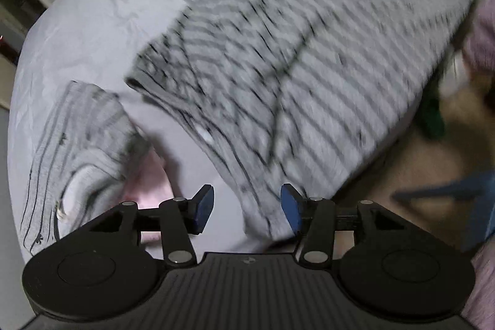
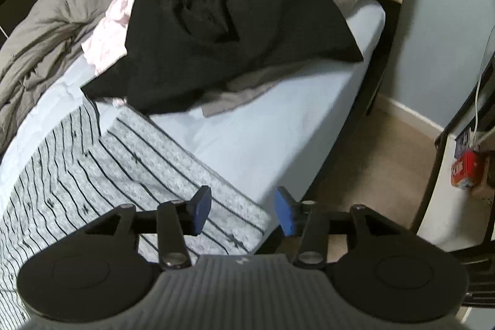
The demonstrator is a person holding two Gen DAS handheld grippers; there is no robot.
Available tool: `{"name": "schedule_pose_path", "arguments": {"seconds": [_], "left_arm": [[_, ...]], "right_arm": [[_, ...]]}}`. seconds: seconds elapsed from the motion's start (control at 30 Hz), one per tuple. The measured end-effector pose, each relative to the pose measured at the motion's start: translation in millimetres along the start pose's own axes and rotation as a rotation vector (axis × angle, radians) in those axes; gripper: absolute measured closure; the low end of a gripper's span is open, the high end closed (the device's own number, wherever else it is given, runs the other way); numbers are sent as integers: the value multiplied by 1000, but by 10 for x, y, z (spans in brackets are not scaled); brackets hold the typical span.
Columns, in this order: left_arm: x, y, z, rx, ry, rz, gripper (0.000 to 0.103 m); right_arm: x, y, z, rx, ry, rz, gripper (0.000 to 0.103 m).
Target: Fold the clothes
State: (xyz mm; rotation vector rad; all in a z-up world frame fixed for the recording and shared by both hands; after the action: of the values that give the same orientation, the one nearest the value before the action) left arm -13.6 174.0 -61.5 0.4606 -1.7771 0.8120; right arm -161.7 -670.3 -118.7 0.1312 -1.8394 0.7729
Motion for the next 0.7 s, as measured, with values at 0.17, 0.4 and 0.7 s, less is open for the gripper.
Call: {"name": "schedule_pose_path", "arguments": {"seconds": [0.17,0.4,0.7], "left_arm": [[168,-348,-297,118,-17,100,57],[-175,-882,-752,268,-114,90,57],[-854,-1308,-1223,413,-159,39,54]], "right_arm": [[73,-182,-247,39,-39,44,54],[-34,-407,-880,153,-84,61,54],[-588,-785,-1959,261,-142,36,54]]}}
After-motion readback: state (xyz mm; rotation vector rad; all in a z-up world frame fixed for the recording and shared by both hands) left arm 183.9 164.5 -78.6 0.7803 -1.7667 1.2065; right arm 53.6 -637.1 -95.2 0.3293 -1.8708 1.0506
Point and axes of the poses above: each gripper's, at about its wrist camera, not at the fingertips, and x roughly against the way its jaws point, z to its right, y to its underside, the point moved 4 cm from there along -x, roughly the way its jaws point, and after that the axes turned 3 degrees about -z, right-handed, at the moved point
